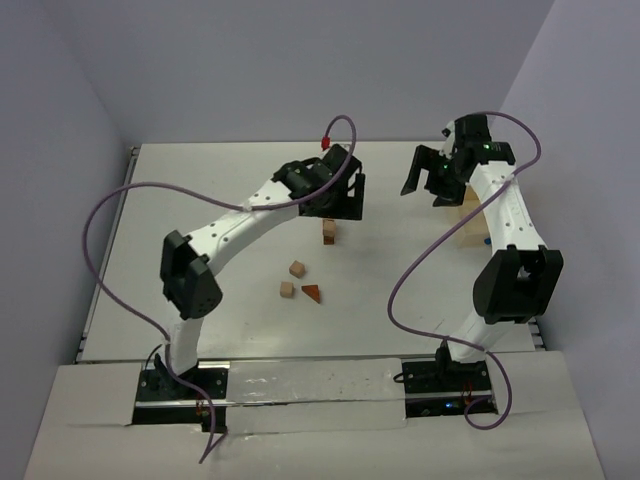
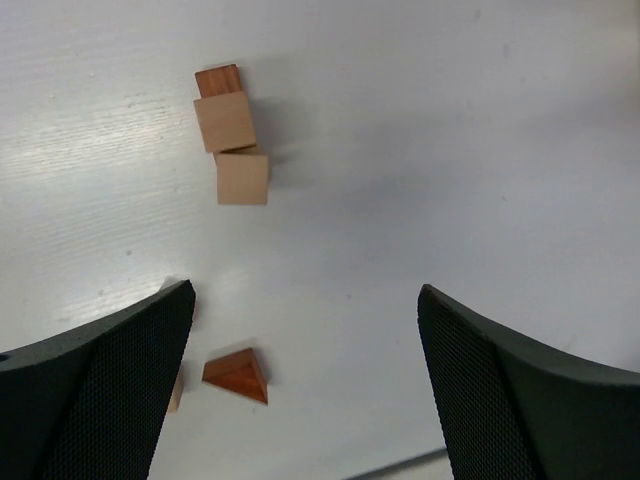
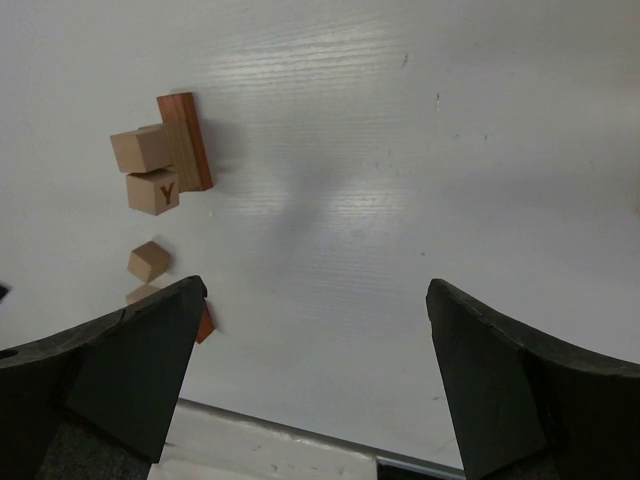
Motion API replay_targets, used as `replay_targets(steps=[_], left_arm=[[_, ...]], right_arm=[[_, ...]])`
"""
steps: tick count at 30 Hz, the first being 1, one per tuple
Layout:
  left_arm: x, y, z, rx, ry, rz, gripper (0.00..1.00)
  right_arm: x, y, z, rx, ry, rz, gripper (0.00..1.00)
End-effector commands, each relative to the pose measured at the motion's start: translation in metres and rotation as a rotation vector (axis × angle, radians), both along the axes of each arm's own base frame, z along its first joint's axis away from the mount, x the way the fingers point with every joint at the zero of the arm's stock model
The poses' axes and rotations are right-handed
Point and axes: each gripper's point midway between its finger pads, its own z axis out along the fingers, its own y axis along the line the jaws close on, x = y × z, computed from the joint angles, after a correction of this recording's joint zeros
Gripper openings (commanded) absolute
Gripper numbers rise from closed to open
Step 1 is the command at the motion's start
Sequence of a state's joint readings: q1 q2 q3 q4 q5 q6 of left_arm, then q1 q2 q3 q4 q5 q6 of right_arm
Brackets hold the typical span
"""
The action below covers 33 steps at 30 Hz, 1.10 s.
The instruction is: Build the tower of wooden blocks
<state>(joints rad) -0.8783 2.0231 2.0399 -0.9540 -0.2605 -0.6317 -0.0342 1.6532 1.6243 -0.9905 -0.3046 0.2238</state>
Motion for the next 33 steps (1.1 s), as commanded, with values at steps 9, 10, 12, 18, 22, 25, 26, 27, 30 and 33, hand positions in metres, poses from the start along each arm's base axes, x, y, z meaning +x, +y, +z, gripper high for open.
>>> replay_targets(steps=[9,10,12,18,22,25,26,27,30,33], left_arm=[[0.036,0.120,0.044,-0.229,-0.060,0.103,0.94],[0.039,0.133,0.038,-0.251,-0.035,0.109,0.92],[0.041,0.150,0.033,-0.282,-0.008,0.110,0.90],[0.040,0.166,-0.004,-0.272,0.014,0.099,0.66],[0.047,0.166,-0.028,-0.235,0.050,0.118,0.54],[0.049,0.159,-0.040,-0.235,0.092,0.105,0.49],[0.050,0.158,-0.043,-0.236,0.100,0.106,0.49],[0.050,0.155,-0.045,-0.237,0.109,0.103,0.50],[0.050,0.149,-0.058,-0.247,0.160,0.096,0.50],[0.047,0.146,-0.069,-0.254,0.192,0.090,0.50]], right_arm=[[-0.026,0.083,-0.019,-0.207,-0.077,0.207,1.00],[-0.025,0.087,-0.023,-0.214,-0.068,0.204,1.00],[-0.023,0.093,-0.030,-0.223,-0.056,0.199,1.00],[-0.012,0.113,-0.068,-0.227,0.059,0.171,0.87],[-0.011,0.126,-0.091,-0.235,0.119,0.190,0.67],[-0.008,0.133,-0.103,-0.234,0.157,0.201,0.60],[-0.005,0.136,-0.106,-0.232,0.167,0.202,0.60],[-0.004,0.138,-0.106,-0.228,0.173,0.206,0.60],[0.007,0.146,-0.108,-0.218,0.182,0.209,0.62],[0.015,0.151,-0.106,-0.206,0.173,0.202,0.63]])
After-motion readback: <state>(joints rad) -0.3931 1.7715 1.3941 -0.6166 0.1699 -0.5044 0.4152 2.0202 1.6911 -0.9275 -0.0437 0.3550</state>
